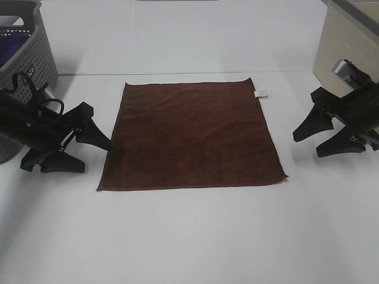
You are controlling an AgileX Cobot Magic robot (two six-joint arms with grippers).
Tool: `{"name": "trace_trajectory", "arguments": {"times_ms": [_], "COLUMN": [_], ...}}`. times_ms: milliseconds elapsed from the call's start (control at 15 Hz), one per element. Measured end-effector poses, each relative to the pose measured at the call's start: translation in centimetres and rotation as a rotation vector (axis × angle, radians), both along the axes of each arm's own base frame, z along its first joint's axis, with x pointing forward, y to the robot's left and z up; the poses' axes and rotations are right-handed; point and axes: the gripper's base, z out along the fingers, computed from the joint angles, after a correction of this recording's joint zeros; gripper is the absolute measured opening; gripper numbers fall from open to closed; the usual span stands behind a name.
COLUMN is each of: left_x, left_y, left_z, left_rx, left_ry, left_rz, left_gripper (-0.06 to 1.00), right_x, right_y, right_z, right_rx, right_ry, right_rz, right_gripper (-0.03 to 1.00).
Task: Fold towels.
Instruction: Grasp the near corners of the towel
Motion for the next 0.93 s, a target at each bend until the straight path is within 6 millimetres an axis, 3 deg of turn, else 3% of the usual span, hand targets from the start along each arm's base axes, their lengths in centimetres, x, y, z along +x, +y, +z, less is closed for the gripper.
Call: {"name": "trace_trajectory", "arguments": {"times_ms": [267, 533, 667, 800, 933], "left_x": [1.4, 1.6, 1.6, 1.7, 1.7], "left_y": [-1.1, -4.3, -4.7, -4.6, -4.5], "left_z": [-1.1, -1.3, -1.5, -1.7, -2.0], "left_rx": [-0.021, -0.036, -0.042, -0.025, -0.013], "left_ry": [0.005, -0.001, 0.001, -0.001, 0.003], "left_rz": [-0.012, -0.087, -0.084, -0.080, -0.084], "left_gripper": [0.70, 0.70, 0.69, 0.53, 0.20], "right_x": [1.8, 1.7, 1.6, 1.7, 1.8], "right_y": [1.0, 4.9, 6.6, 7.0, 6.8], "right_z": [-2.8, -4.2, -4.5, -4.7, -5.1], "right_rx": [0.019, 0.066, 0.081, 0.079, 0.060], "right_ry": [0.048, 0.093, 0.097, 0.093, 0.090], "right_rz": [0.040, 0.113, 0.138, 0.133, 0.130], "right_gripper": [0.62, 0.61, 0.59, 0.47, 0.24]}}
